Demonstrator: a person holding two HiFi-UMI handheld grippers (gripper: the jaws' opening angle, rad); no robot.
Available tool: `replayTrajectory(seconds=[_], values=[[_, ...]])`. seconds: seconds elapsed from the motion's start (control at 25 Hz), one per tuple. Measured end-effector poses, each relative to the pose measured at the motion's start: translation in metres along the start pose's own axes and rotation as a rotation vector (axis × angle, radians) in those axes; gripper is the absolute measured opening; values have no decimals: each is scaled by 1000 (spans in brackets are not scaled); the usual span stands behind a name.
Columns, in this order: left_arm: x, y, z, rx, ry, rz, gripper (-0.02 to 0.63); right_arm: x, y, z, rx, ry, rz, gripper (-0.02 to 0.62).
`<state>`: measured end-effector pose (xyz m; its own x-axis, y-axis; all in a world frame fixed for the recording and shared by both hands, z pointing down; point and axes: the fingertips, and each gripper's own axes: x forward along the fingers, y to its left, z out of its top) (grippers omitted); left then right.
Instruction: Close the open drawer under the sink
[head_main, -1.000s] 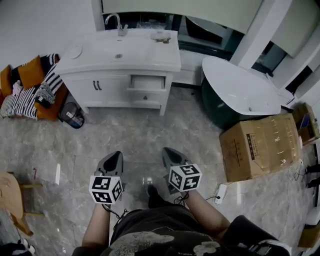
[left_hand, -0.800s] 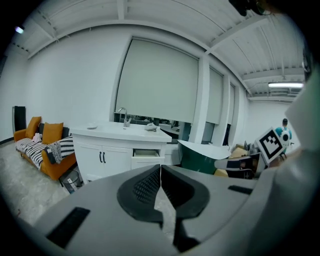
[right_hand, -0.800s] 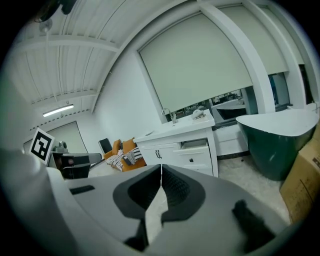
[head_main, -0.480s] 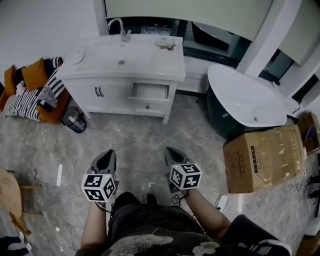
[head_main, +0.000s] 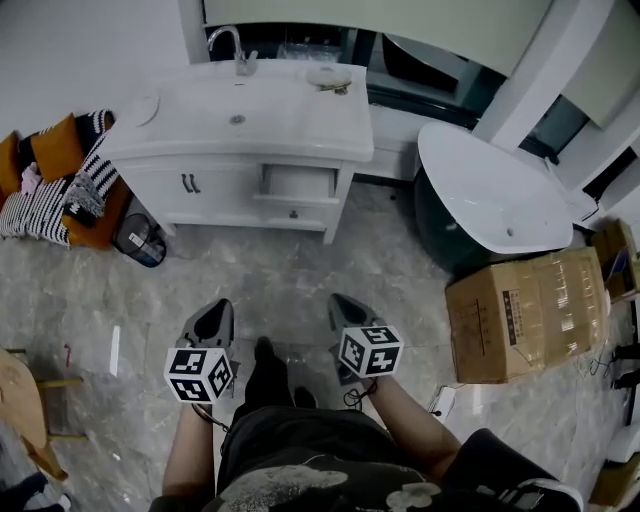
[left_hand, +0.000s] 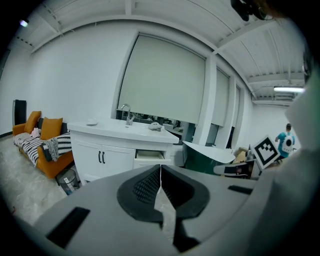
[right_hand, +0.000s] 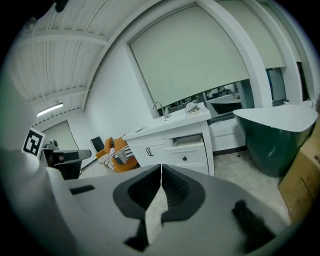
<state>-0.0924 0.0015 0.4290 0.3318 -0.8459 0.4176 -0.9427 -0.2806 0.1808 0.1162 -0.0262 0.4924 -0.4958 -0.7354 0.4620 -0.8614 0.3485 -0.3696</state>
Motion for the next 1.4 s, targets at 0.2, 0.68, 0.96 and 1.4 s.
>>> replayTrajectory(seconds=[0.2,0.68,0.96,1.4], values=[[38,21,11,-6,22,-44,15,33,-8,8,6,26,-40,21],[125,91,26,-31,118,-142,15,131,-14,28,38,90,-136,21],[168,131,23,-53,170,-196,15,181,-18,30,73,134,-204,21],[214,166,12,-85,206,-231,15,242,-27,36,110,75,-255,21]])
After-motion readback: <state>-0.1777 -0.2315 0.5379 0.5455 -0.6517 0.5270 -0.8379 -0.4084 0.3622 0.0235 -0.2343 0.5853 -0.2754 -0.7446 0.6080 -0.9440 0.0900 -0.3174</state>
